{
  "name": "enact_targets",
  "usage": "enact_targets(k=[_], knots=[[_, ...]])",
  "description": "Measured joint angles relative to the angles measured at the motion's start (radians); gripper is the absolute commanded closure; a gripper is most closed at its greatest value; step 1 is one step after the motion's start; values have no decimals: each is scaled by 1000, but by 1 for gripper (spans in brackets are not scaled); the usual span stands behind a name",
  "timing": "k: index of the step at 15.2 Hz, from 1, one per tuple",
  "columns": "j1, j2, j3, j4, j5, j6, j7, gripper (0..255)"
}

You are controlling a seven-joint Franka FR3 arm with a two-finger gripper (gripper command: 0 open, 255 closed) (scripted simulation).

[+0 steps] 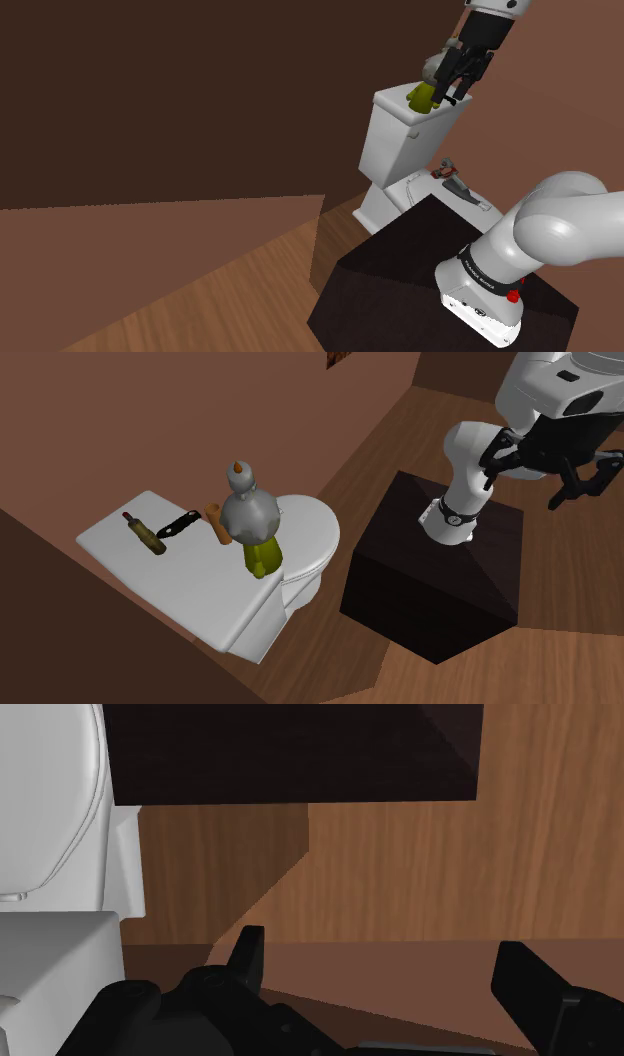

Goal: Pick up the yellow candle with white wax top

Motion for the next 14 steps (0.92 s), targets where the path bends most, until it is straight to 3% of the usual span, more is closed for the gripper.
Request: enact_targets(k=[4, 14], knots=[[-18, 42, -28, 26, -21, 29, -17, 0], [-89, 276, -175, 217, -83, 139, -112, 0]])
